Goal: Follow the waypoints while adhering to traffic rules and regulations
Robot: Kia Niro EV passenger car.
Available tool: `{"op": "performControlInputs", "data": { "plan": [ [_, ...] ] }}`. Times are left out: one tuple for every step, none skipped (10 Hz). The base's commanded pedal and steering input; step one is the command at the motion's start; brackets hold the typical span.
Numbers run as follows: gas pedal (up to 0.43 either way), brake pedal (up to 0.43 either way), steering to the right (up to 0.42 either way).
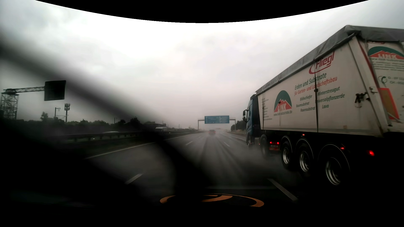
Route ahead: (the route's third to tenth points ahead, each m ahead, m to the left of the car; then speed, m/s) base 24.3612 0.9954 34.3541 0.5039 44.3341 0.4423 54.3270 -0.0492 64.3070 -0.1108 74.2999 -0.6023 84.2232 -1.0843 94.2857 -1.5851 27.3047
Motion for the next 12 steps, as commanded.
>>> {"op": "performControlInputs", "data": {
  "plan": [
    [0.287,0.000,0.003],
    [0.287,0.000,0.003],
    [0.287,0.000,0.003],
    [0.287,0.000,0.002],
    [0.287,0.000,0.002],
    [0.287,0.000,0.001],
    [0.287,0.000,0.000],
    [0.287,0.000,0.000],
    [0.287,0.000,-0.001],
    [0.287,0.000,-0.001],
    [0.287,0.000,0.000],
    [0.287,0.000,0.000]
  ]
}}
